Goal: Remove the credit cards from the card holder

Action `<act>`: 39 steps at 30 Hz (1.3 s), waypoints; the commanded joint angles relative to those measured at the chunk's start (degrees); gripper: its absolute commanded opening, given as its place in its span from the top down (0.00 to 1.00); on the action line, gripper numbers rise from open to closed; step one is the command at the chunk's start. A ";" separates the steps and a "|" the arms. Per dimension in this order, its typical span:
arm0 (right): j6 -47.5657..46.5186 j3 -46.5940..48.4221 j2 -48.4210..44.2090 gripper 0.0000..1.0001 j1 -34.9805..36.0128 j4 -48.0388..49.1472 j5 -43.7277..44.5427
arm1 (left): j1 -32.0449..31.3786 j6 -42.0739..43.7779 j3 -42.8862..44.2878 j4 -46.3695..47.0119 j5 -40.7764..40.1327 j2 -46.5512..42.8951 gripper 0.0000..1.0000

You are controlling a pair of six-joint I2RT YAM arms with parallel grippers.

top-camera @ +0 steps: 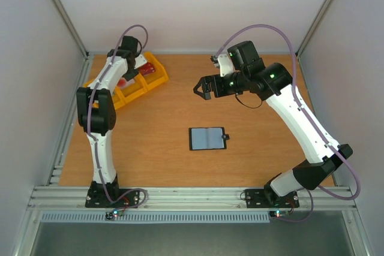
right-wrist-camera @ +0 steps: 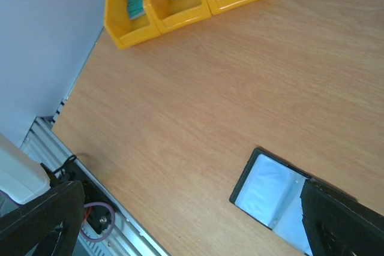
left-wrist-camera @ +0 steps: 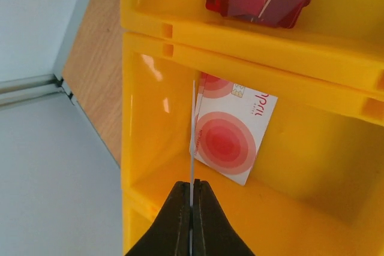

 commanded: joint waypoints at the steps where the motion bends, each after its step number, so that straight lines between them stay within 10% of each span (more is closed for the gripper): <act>1: -1.07 -0.08 -0.26 0.01 -0.25 -0.79 0.91 | 1.18 -2.66 0.28 5.82 -0.18 1.80 1.00; 30: -2.16 -0.53 -0.08 0.01 -0.27 -0.92 0.33 | 2.80 6.95 -7.70 20.18 -3.60 6.08 0.99; 39: -2.05 -0.74 -0.96 0.02 -0.32 -1.05 0.07 | 3.82 5.85 -6.92 18.92 -0.93 5.10 0.55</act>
